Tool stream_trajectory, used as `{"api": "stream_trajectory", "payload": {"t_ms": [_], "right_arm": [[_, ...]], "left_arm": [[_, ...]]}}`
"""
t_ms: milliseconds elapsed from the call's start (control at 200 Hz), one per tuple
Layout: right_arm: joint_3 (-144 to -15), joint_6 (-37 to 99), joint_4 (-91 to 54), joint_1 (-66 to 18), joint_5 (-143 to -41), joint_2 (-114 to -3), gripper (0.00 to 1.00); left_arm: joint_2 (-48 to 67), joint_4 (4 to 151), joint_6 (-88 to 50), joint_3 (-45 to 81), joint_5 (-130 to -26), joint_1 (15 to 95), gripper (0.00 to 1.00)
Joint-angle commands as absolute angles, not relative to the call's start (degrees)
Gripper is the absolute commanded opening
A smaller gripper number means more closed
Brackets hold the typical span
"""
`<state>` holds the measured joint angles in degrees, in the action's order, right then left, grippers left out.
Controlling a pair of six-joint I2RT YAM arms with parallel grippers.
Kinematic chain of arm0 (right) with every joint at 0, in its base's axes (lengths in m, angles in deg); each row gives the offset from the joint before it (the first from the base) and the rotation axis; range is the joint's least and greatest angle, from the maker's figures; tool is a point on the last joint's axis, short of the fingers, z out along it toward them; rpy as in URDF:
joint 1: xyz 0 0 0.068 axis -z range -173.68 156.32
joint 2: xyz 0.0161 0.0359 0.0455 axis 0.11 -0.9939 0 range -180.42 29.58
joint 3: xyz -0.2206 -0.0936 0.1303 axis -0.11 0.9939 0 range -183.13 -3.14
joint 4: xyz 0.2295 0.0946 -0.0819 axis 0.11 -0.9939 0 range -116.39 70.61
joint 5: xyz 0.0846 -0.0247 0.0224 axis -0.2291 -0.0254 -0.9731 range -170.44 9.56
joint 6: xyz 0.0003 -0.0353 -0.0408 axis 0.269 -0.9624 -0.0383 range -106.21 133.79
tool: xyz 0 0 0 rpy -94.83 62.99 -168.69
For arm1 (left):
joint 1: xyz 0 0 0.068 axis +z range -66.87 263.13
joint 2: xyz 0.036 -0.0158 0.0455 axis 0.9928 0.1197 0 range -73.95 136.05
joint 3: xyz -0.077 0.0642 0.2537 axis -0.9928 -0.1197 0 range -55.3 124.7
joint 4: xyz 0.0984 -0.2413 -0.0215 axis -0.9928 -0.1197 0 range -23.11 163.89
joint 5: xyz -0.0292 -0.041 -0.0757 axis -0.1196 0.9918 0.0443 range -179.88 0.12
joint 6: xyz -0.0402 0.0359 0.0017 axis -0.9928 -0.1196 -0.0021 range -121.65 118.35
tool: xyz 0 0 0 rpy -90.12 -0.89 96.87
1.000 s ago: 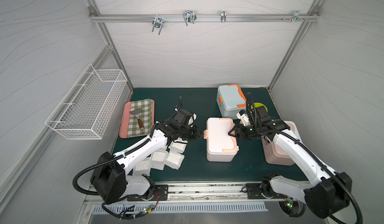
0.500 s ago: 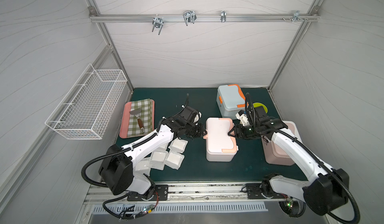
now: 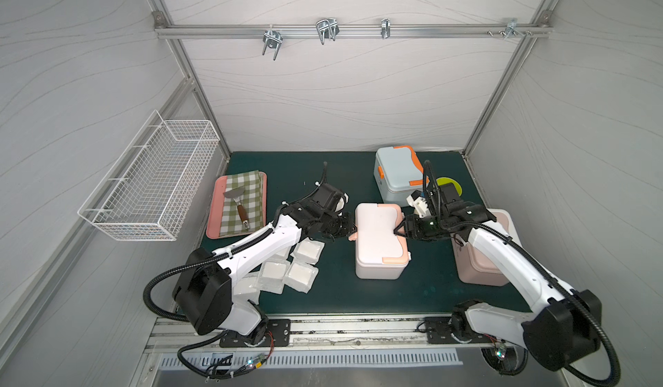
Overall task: Open first aid kits and take out gauze
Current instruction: Fasten the fastener of the first aid kit, then move the first aid kit to the center of the board.
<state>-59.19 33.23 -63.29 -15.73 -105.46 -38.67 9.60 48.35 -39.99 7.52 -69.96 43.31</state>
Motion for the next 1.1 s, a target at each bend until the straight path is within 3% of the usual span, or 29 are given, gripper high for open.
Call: {"api": "stream_trajectory", "payload": {"t_ms": [0,225,545,695,795,936,1096], "right_arm": [[-58.8,32.0,-62.7,-15.9,-108.8,-39.6,0.52],[-58.6,32.0,-62.6,-16.0,-109.1,-39.6,0.52],[-58.3,32.1,-62.1,-16.5,-109.4,-40.2,0.52],[-58.8,33.1,-60.5,-18.2,-109.6,-41.6,0.53],[-60.4,34.2,-58.5,-20.6,-109.6,-44.5,0.54],[-63.4,35.9,-55.4,-23.2,-109.8,-49.3,0.59],[-66.5,35.7,-57.3,-23.5,-103.7,-49.5,0.74]], "left_arm": [[10.9,52.3,-41.3,6.4,-68.9,43.0,0.17],[11.1,57.1,-44.0,3.8,-67.0,43.0,0.18],[6.6,58.7,-45.0,2.2,-67.6,43.0,0.33],[3.7,58.4,-45.5,0.5,-70.2,43.1,0.6],[2.6,57.7,-46.0,-1.2,-71.2,44.2,0.69],[0.6,59.2,-47.3,-4.4,-69.9,47.1,0.72],[-2.4,56.9,-46.5,-4.7,-70.1,48.2,0.74]]}}
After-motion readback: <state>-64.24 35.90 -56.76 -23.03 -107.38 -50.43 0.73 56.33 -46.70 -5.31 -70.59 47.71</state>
